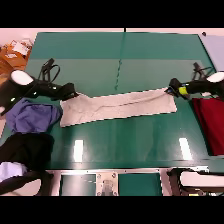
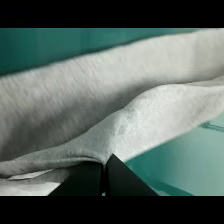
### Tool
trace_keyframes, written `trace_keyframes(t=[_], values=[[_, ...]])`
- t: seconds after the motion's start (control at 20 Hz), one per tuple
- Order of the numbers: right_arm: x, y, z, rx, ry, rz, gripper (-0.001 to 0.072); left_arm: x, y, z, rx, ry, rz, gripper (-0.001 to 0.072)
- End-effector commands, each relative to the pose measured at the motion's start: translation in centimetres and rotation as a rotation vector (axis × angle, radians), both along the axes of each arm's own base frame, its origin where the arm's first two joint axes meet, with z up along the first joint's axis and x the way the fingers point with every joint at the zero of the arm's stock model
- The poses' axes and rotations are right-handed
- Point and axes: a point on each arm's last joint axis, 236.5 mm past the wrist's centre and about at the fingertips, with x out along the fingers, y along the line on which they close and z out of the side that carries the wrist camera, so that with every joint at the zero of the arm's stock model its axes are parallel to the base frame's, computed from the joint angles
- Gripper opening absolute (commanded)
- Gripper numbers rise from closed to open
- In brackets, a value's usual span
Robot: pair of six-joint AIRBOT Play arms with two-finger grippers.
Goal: Fold the shirts.
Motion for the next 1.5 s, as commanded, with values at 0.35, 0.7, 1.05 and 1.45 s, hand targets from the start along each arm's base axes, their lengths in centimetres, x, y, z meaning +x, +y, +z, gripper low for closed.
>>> trace_keyframes(t=[0.35,0.7,1.05,1.45], values=[[4.6,-9.3,1.4,-0.042,0.007,0.088,0.0492,6.7,4.1,2.4,-0.037,0.024,0.060,0.0718],[-2.4,-9.1,-5.9,0.148,0.189,0.252,0.0500,4.4,2.5,2.4,-0.055,0.098,-0.011,0.0027],[-1.9,-0.7,-8.5,0.282,0.174,0.436,0.0051,4.1,-0.3,2.5,-0.051,0.080,-0.061,0.0028],[-0.9,0.2,5.3,0.173,-0.045,0.504,0.0010,3.4,-9.3,1.7,-0.043,-0.003,-0.180,0.0027]])
